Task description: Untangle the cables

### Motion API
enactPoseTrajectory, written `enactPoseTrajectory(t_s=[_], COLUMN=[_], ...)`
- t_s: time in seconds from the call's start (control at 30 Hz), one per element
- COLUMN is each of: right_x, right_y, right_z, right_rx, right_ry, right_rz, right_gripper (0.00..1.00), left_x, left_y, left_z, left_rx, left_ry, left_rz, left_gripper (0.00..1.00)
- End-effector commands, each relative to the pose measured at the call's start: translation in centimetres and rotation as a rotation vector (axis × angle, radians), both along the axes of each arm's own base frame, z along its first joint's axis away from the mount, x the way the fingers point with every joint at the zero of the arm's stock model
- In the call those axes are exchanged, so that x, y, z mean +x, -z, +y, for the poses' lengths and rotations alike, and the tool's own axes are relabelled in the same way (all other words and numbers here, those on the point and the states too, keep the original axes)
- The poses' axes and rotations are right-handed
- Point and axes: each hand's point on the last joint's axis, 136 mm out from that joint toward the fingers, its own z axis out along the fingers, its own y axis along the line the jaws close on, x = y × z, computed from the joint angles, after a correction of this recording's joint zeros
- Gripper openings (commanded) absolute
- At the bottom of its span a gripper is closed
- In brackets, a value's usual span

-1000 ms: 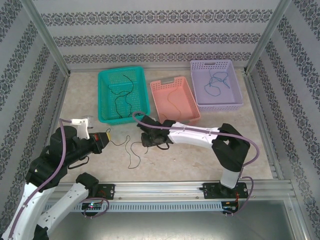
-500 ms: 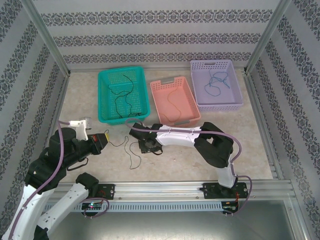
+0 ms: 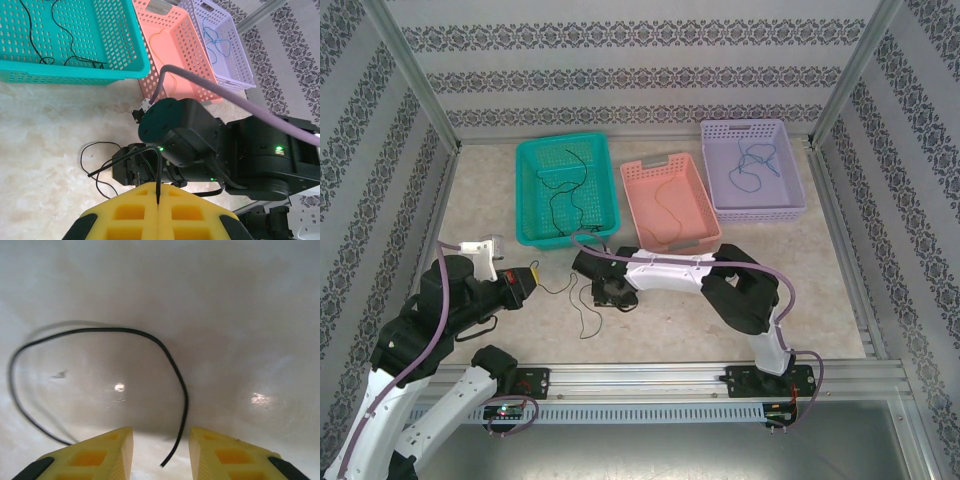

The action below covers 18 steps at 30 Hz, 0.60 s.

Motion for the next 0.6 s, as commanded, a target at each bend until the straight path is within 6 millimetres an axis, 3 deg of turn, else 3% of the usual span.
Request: enactPoseTrajectory(t_s=[0.0, 0.13, 0.33, 0.47, 0.57], right_x=[-1.0, -0.9, 0.2, 0.3, 0.7], right_y=[0.9, 1.9, 2.7, 2.2, 1.2], right_z=[-0.4, -0.8, -1.0, -1.1, -1.5], right_rx=[-0.041, -0.064, -0.072, -0.070, -0.074], right_ry=[0.038, 0.059, 0.085, 0.083, 0.076], right_rz=[0.054, 0.056, 0.056, 0.046, 0.008], right_gripper=[0.35, 0.32, 0.16, 0.01, 0.00], left_x=[-0.3, -0.2, -0.1, 0.1, 0.4], left_y=[0.0, -0.3, -0.8, -1.3, -1.9], left_z=[-0.3, -0.4, -0.5, -0.4, -0.5], left_rx=[-0.014, -0.022, -0.029, -0.025, -0.024], left_ry=[0.019, 0.019, 0.017, 0.014, 0.011], left_rz=[0.004, -0.003, -0.015, -0.025, -0.037], left_gripper=[0.00, 0.00, 0.00, 0.00, 0.00])
